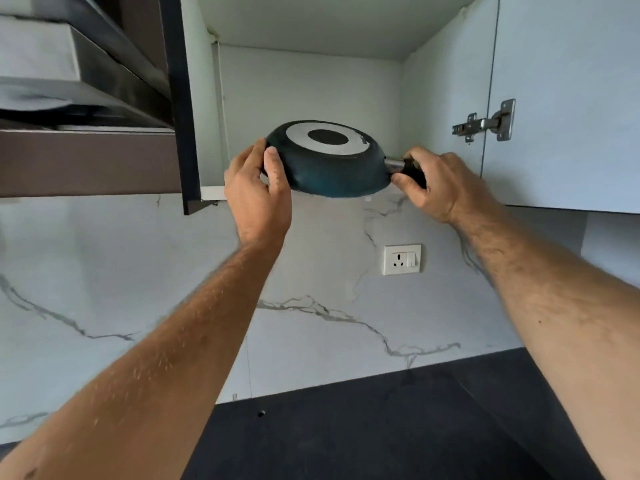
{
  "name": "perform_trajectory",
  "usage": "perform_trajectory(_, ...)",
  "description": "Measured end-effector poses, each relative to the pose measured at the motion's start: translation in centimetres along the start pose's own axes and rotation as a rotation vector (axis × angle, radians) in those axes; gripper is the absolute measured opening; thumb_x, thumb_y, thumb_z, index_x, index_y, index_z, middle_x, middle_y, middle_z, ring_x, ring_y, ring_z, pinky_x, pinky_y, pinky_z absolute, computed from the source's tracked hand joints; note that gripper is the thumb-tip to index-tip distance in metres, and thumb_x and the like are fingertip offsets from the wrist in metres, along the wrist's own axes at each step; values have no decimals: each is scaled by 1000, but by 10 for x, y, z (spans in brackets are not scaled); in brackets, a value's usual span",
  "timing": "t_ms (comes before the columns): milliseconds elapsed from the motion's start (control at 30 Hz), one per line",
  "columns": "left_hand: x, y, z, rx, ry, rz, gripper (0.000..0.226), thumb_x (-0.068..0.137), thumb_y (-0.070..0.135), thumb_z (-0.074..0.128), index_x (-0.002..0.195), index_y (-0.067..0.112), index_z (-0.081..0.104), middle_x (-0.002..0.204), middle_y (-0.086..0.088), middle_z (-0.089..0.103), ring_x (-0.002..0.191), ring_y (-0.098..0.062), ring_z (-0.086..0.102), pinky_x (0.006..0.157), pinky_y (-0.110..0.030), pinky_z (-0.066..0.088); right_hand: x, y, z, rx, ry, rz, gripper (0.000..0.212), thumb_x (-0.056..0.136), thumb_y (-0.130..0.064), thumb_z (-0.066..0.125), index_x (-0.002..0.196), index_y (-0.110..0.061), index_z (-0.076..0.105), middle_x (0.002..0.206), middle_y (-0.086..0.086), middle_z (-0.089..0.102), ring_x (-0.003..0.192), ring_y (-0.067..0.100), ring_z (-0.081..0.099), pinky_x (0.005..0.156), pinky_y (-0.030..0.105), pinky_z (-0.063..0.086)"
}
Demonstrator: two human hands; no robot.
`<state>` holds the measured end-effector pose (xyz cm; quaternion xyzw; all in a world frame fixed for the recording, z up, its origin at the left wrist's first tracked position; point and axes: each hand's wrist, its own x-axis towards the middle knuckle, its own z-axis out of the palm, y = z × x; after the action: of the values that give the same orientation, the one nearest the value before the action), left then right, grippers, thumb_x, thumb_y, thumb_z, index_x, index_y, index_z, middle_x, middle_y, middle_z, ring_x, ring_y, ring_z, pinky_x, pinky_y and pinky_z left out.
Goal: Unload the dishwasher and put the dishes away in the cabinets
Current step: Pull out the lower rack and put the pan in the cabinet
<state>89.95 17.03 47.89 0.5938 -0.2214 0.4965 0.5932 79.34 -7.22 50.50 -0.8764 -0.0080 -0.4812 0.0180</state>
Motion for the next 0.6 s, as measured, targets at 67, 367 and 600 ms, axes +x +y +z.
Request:
perform_trajectory(67,14,0,6,39,1,-26,49,97,40,37,116,8,68,111,-7,68,107,-18,59,95,-32,47,18,4,8,21,-11,-8,34,95,-50,53,111,-20,53,82,4,54,74,29,55,60,32,41)
perform_trajectory(367,61,5,38,91,-36,-261,33,92,28,44,74,5,60,61,2,49,54,-11,41,50,-23,35,77,18,41,52,-23,-10,35,91,-60,51,105,-28,52,89,4,63,75,27,59,65,43,54)
perform_trajectory(600,104,2,55,176,-188,-469,25,88,34,56,78,12,52,72,2,51,63,-14,49,56,-25,39,122,17,65,69,-137,47,32,93,-53,52,100,-22,57,91,5,60,80,27,56,67,36,47)
